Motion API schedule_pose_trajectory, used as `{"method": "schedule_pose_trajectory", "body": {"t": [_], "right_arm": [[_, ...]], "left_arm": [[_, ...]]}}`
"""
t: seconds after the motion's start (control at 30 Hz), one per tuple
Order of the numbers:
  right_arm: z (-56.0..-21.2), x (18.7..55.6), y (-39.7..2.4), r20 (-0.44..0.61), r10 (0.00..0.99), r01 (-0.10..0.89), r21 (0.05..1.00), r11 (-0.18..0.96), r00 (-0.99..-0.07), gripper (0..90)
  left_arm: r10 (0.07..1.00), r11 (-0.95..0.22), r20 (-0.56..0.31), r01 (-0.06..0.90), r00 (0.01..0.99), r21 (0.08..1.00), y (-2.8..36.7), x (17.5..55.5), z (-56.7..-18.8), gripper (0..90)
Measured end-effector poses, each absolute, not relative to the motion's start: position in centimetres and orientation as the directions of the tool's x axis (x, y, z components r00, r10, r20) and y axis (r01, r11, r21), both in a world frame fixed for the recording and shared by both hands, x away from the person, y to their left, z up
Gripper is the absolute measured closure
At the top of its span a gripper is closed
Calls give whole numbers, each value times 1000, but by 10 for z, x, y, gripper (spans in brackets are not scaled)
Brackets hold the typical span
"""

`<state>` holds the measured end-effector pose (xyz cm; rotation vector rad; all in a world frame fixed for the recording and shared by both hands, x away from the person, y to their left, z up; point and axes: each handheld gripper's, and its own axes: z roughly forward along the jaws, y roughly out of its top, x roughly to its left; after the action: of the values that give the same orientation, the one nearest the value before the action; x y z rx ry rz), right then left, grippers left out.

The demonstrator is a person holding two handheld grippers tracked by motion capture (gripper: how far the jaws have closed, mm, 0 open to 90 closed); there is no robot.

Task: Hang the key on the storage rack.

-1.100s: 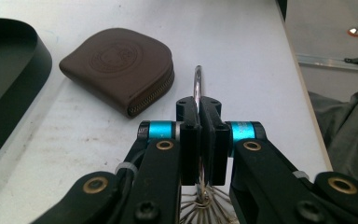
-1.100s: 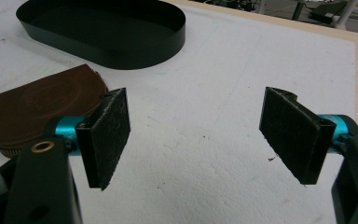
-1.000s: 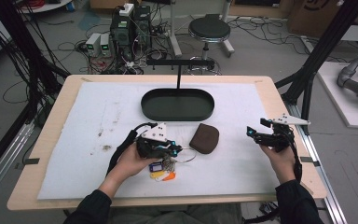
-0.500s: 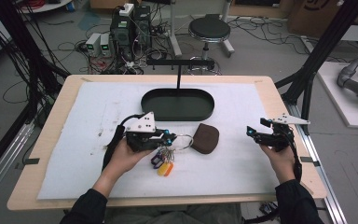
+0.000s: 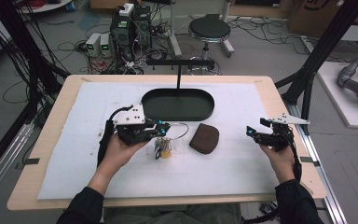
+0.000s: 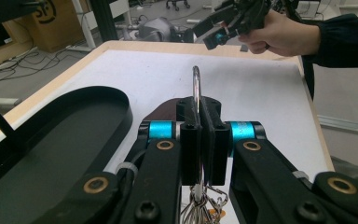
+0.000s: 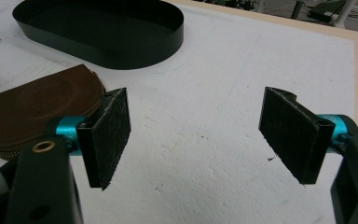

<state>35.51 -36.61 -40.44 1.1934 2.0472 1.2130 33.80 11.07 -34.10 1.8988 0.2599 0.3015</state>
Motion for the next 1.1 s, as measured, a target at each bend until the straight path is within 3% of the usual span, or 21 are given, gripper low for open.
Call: {"method": "schedule_pose_trajectory", "body": {"t": [1.1], "right_arm": [[-405,358,-365,28,861,439,868,230,-507,255]], "left_arm": [[471,-246,88,35,878,969,143,373,-298,867]]}}
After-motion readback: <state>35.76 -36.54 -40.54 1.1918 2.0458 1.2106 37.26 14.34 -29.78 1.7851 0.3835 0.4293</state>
